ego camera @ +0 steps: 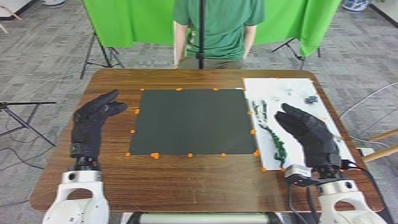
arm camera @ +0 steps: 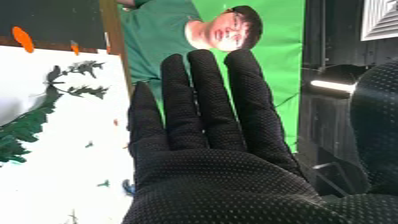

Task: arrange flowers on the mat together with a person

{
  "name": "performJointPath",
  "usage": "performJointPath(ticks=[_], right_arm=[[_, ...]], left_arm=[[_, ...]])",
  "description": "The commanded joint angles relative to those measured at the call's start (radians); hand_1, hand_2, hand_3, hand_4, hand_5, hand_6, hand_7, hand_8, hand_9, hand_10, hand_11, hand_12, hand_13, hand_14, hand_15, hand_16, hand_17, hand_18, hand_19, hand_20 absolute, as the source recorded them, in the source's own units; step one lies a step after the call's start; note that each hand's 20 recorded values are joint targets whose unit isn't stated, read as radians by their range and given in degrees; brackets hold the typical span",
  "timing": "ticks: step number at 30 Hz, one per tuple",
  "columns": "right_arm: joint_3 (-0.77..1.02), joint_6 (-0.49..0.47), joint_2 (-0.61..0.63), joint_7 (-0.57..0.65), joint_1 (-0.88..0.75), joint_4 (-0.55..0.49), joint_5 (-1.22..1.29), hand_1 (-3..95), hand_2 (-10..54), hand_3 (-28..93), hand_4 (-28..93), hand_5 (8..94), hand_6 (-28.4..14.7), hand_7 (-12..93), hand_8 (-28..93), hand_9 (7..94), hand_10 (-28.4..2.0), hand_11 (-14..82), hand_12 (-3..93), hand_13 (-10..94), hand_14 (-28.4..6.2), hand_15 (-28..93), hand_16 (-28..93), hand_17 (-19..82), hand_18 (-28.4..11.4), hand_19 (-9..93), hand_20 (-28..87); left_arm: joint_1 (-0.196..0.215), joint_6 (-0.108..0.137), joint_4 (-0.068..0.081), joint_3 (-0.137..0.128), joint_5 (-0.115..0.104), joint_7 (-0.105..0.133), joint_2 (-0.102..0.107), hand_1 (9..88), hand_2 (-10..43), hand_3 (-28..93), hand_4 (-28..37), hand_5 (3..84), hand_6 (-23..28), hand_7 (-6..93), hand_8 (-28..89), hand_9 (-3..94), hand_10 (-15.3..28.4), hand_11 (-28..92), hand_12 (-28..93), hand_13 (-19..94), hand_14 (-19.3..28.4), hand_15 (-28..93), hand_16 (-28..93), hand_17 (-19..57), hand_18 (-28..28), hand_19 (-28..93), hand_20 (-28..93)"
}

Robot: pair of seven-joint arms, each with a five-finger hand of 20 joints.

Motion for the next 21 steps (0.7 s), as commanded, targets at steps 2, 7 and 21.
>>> performJointPath(ticks=[2, 7, 21], right_arm=[[-0.010, 0.002, 0.000, -0.004, -0.003, 0.002, -0.004, 14.7, 4.3, 70, -18, 47.8, -2.7, 11, -9, 49.5, -15.5, 5.9, 11.1, 38, -13.1, 14, 7, 20, -14.5, 1, 22], [-0.017, 0.009, 0.003, -0.004, 0.005, 0.004, -0.003, 14.7, 4.3, 71, -18, 47.8, -2.7, 11, -9, 49.6, -15.5, 5.9, 11.1, 38, -13.2, 14, 7, 20, -14.6, 1, 22], [-0.020, 0.005, 0.006, -0.002, 0.013, 0.008, -0.005, 15.0, 4.3, 71, -19, 47.8, -2.6, 11, -9, 49.9, -15.5, 6.0, 11.1, 38, -12.9, 14, 7, 20, -14.7, 1, 22]], left_arm=[[0.014, 0.016, 0.006, 0.008, -0.011, -0.001, 0.003, 28.2, -1.1, 68, -18.3, 52.4, 2.9, 13.9, -6, 57.1, 15.5, 22, 15, 49, 18.9, 24, -1, 14.9, 14.1, 15, 23], [-0.001, 0.015, 0.013, 0.011, -0.010, 0.002, 0.005, 28.2, -1.0, 68, -18.3, 52.4, 3.0, 13.9, -6, 57.2, 15.5, 22, 15, 49, 18.9, 24, -1, 14.9, 14.1, 15, 23], [0.003, 0.019, 0.015, 0.009, -0.013, -0.004, 0.002, 28.3, -0.9, 68, -18.4, 52.6, 3.0, 14.1, -6, 57.5, 15.5, 22, 15, 49, 18.9, 25, -1, 14.9, 14.1, 16, 23]])
